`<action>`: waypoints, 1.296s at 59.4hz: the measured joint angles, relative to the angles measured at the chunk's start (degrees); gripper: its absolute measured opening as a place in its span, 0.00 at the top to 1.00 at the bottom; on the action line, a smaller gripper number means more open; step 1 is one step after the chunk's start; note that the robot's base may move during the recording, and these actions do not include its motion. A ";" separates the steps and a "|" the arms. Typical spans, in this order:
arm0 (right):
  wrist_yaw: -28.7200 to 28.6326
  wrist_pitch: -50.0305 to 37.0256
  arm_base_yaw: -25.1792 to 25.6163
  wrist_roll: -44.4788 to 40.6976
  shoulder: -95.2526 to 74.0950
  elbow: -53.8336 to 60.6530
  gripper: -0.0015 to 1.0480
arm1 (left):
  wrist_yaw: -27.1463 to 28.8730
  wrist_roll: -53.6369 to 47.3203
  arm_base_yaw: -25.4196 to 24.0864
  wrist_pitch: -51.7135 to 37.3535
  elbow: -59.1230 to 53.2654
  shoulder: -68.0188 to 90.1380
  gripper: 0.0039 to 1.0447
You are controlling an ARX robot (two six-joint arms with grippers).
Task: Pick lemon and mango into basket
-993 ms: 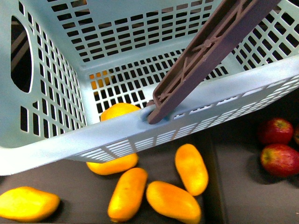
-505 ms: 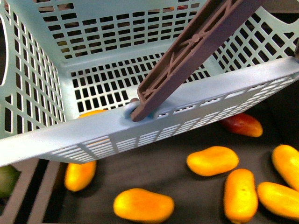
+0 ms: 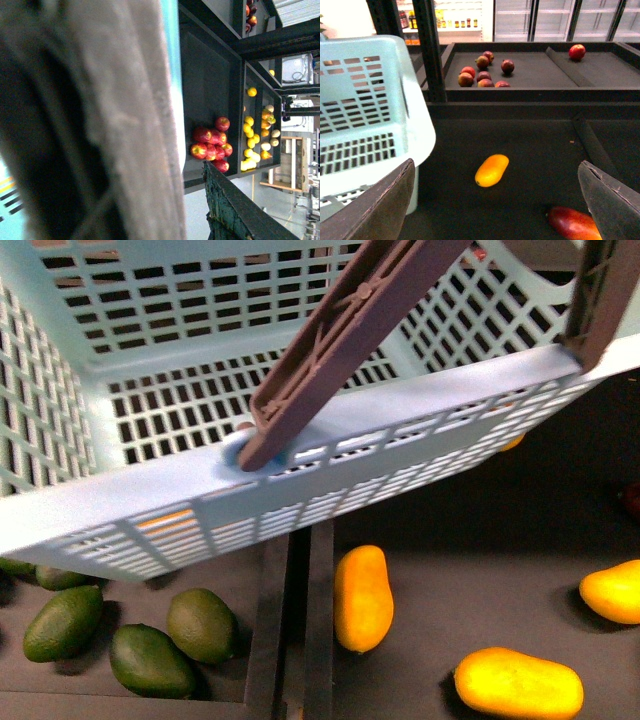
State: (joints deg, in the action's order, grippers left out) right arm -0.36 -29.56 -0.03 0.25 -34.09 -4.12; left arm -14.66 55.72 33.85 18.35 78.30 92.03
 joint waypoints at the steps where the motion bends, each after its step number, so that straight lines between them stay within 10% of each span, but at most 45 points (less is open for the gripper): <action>1: 0.09 0.00 0.00 0.00 0.00 0.00 0.08 | 0.09 -0.11 0.00 0.00 0.00 0.00 0.74; 9: 3.26 3.15 -0.70 1.99 -0.74 -0.94 0.08 | -0.76 -0.11 0.24 0.00 -0.02 0.00 0.74; 13: 16.17 22.16 -2.80 11.13 -4.98 -8.55 0.08 | -1.09 0.11 0.33 0.00 -0.02 0.02 0.74; 20: 22.14 36.68 -1.07 21.62 -13.03 -14.34 0.08 | -1.51 0.02 0.70 0.00 -0.02 -0.02 0.74; 46: 17.66 25.66 12.44 36.57 -55.19 -30.03 0.08 | -1.18 0.33 0.87 0.00 -0.02 0.00 0.74; 77: 13.62 18.84 12.70 50.16 -81.61 -37.09 0.08 | -1.86 0.26 0.83 0.00 -0.02 0.02 0.74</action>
State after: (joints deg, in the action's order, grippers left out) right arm 13.26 -10.72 12.67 50.41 -115.70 -41.21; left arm -16.51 55.99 34.68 18.35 78.28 92.05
